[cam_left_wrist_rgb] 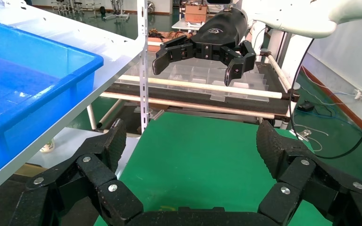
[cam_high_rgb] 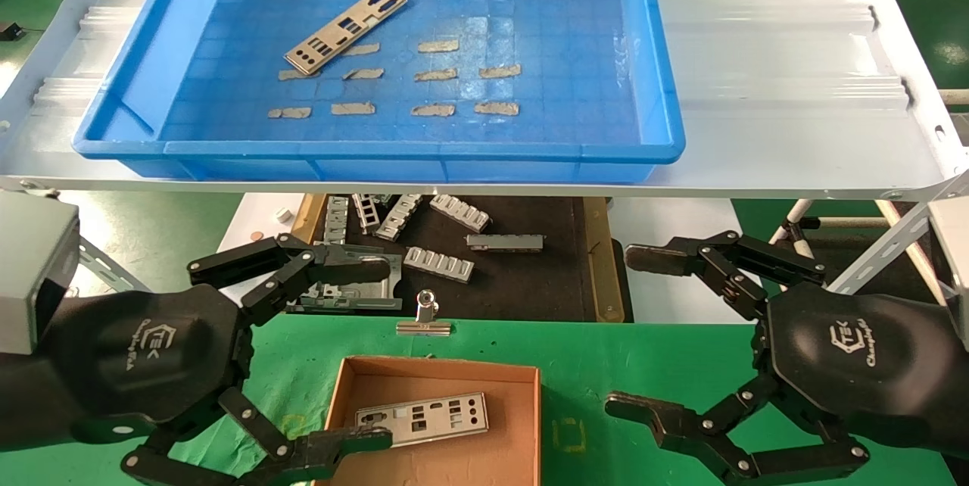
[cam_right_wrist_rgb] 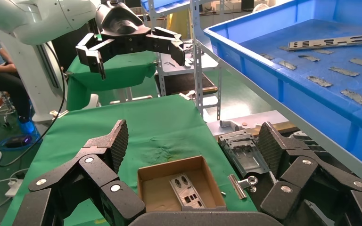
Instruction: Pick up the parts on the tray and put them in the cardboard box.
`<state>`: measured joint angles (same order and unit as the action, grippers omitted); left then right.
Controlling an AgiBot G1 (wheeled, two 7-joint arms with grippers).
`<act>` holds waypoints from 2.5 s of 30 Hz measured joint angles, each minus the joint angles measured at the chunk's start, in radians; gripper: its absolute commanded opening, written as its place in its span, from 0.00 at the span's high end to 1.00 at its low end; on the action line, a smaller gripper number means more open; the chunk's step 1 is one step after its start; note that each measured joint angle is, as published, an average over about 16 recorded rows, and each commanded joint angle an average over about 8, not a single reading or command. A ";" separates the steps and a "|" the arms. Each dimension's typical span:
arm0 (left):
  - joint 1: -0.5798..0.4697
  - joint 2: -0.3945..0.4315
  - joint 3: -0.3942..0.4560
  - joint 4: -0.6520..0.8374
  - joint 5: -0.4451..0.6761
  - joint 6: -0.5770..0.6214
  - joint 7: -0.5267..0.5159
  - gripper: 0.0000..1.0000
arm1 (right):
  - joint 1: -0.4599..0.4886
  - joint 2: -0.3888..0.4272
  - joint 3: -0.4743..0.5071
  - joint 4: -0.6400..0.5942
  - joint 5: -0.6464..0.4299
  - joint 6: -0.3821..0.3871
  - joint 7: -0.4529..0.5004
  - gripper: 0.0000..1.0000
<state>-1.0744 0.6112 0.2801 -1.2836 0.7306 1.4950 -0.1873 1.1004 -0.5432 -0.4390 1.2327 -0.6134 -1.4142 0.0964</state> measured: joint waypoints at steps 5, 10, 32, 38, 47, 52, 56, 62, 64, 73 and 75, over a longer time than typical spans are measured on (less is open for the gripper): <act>0.000 0.000 0.000 0.000 0.000 0.000 0.000 0.00 | 0.000 0.000 0.000 0.000 0.000 0.000 0.000 0.00; 0.000 0.000 0.000 0.000 0.000 0.000 0.000 0.00 | 0.000 0.000 0.000 0.000 0.000 0.000 0.000 0.00; -0.172 0.106 0.029 0.196 0.119 -0.191 -0.030 0.00 | 0.000 0.000 0.000 0.000 0.000 0.000 0.000 1.00; -0.335 0.192 0.073 0.380 0.234 -0.263 0.007 0.00 | 0.000 0.000 0.000 0.000 0.000 0.000 0.000 1.00; -0.567 0.334 0.142 0.709 0.394 -0.344 0.131 0.00 | 0.000 0.000 0.000 0.000 0.000 0.000 0.000 1.00; -0.660 0.402 0.167 0.877 0.451 -0.391 0.204 0.00 | 0.000 0.000 0.000 0.000 0.000 0.000 0.000 1.00; -0.715 0.446 0.174 0.990 0.472 -0.437 0.248 0.00 | 0.000 0.000 0.000 0.000 0.000 0.000 0.000 1.00; -0.770 0.498 0.179 1.111 0.490 -0.511 0.292 0.01 | 0.000 0.000 0.000 0.000 0.000 0.000 0.000 1.00; -0.781 0.511 0.180 1.140 0.492 -0.531 0.301 0.07 | 0.000 0.000 0.000 0.000 0.000 0.000 0.000 1.00; -0.809 0.546 0.183 1.211 0.500 -0.566 0.329 0.62 | 0.000 0.000 0.000 0.000 0.000 0.000 0.000 1.00; -0.812 0.549 0.184 1.219 0.502 -0.563 0.334 0.74 | 0.000 0.000 0.000 0.000 0.000 0.000 0.000 1.00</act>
<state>-1.8864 1.1601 0.4642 -0.0644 1.2322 0.9316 0.1471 1.1004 -0.5432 -0.4391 1.2326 -0.6134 -1.4142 0.0964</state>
